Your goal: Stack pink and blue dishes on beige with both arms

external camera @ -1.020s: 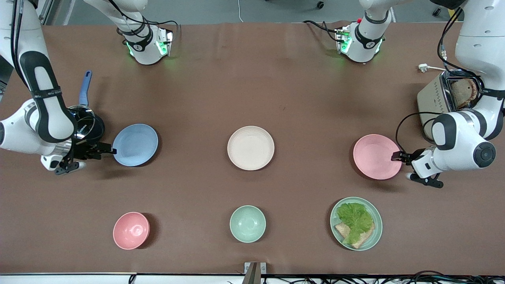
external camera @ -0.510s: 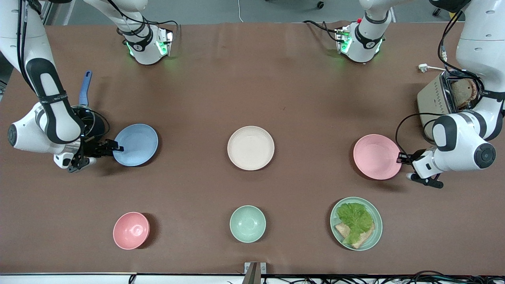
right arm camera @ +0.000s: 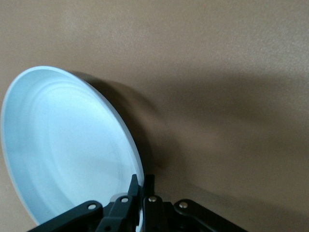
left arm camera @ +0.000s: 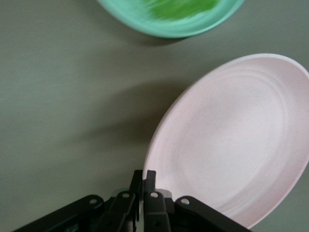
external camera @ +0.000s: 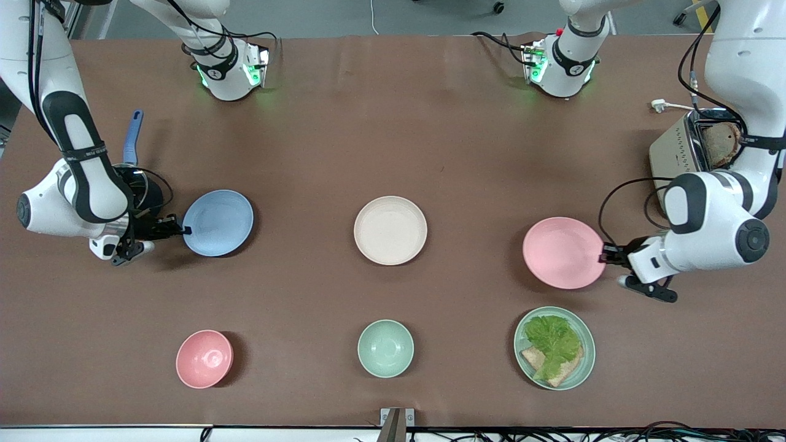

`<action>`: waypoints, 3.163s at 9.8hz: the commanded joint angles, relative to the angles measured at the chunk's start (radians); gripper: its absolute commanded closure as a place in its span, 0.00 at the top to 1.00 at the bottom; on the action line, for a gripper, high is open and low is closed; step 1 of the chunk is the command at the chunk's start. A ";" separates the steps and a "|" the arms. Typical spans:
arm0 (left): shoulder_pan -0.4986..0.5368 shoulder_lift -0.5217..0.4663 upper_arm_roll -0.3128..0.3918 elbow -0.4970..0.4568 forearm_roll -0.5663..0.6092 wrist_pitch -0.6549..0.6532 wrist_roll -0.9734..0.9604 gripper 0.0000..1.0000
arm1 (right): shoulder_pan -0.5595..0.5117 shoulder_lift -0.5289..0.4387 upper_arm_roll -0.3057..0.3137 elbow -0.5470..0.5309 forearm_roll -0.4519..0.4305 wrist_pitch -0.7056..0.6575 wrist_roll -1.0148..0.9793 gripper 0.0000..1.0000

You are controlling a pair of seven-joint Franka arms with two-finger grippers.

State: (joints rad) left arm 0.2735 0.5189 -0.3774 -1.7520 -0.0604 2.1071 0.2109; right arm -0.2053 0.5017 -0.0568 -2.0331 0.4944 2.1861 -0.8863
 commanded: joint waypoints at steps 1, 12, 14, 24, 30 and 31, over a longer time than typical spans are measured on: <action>-0.038 0.013 -0.105 -0.020 -0.003 0.002 -0.238 0.00 | -0.011 -0.034 0.002 0.055 0.021 -0.091 0.079 0.01; -0.496 0.185 -0.100 0.028 0.123 0.241 -0.944 0.03 | 0.090 -0.088 0.207 0.427 -0.100 -0.404 0.984 0.01; -0.494 0.179 -0.100 0.032 0.123 0.240 -0.947 0.97 | 0.106 -0.087 0.256 0.407 -0.100 -0.346 1.052 0.01; -0.122 -0.302 -0.109 0.378 0.252 -0.488 -0.584 1.00 | 0.326 -0.040 0.459 0.225 -0.103 0.065 1.369 0.01; -0.249 -0.514 0.190 0.299 0.096 -0.639 -0.340 1.00 | 0.417 0.023 0.457 0.108 -0.103 0.343 1.371 0.02; -0.275 -0.540 0.231 0.263 0.094 -0.641 -0.332 1.00 | 0.425 0.031 0.459 0.090 -0.103 0.378 1.371 0.02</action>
State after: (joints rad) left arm 0.0377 0.0219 -0.1971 -1.3952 0.0501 1.4717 -0.1406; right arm 0.2095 0.5362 0.3990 -1.9156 0.4048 2.5215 0.4672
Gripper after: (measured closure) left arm 0.000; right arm 0.960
